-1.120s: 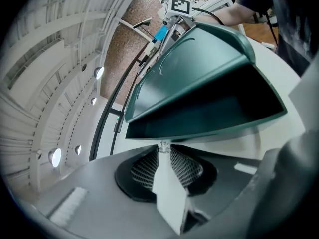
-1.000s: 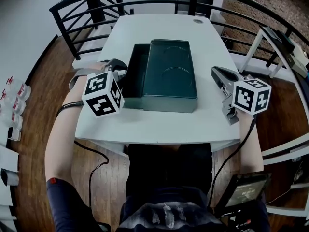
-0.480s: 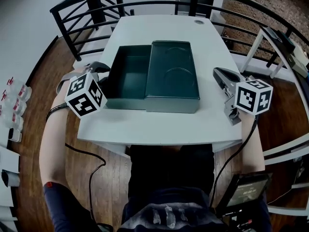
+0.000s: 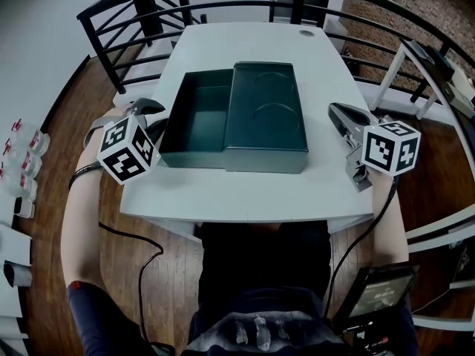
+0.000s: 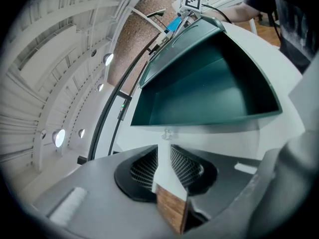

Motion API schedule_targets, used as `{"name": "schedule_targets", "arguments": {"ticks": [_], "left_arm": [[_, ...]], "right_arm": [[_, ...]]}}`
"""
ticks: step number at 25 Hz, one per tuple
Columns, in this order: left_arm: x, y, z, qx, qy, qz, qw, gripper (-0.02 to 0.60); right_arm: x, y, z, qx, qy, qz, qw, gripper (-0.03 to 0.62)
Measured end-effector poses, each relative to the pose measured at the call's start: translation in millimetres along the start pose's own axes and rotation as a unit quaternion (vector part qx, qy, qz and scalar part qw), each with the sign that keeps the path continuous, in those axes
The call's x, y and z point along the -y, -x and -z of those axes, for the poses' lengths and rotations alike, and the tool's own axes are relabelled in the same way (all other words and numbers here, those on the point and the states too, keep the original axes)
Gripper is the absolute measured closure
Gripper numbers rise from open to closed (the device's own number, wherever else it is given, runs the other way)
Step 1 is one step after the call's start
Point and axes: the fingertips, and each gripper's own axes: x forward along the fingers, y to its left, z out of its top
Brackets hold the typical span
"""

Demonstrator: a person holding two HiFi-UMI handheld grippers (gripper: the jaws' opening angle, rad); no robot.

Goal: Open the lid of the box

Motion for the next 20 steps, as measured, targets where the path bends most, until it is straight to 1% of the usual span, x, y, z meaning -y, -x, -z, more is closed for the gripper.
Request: {"name": "schedule_targets", "arguments": {"ticks": [3, 4, 6, 8, 11, 13, 15, 17, 20], "left_arm": [[0, 6, 7, -0.002, 0.008, -0.007, 0.9999, 0.497], [1, 8, 7, 0.000, 0.009, -0.011, 0.9999, 0.510], [2, 16, 7, 0.005, 0.012, -0.022, 0.9997, 0.566], [7, 29, 8, 0.017, 0.028, -0.026, 0.9991, 0.566], [24, 61, 5, 0.048, 0.059, -0.027, 0.9968, 0.566], [40, 80, -4, 0.062, 0.063, -0.023, 0.9958, 0.566], [53, 87, -9, 0.062, 0.056, -0.019, 0.9963, 0.565], [62, 83, -9, 0.054, 0.052, -0.017, 0.9971, 0.565], [68, 72, -6, 0.045, 0.060, -0.013, 0.9971, 0.565]], "right_arm": [[1, -1, 0, 0.001, 0.001, 0.000, 1.000, 0.589], [1, -1, 0, 0.001, 0.001, 0.000, 1.000, 0.591], [1, -1, 0, 0.004, 0.001, 0.000, 1.000, 0.591], [1, -2, 0, 0.007, 0.001, 0.000, 1.000, 0.591], [0, -2, 1, 0.007, 0.003, -0.001, 1.000, 0.589], [-1, -2, 1, 0.005, 0.005, -0.005, 1.000, 0.590], [-1, -2, 0, 0.005, 0.007, -0.009, 1.000, 0.589], [-1, -2, -1, 0.008, 0.008, -0.010, 1.000, 0.589], [1, -2, 0, 0.013, 0.008, -0.007, 1.000, 0.589]]}}
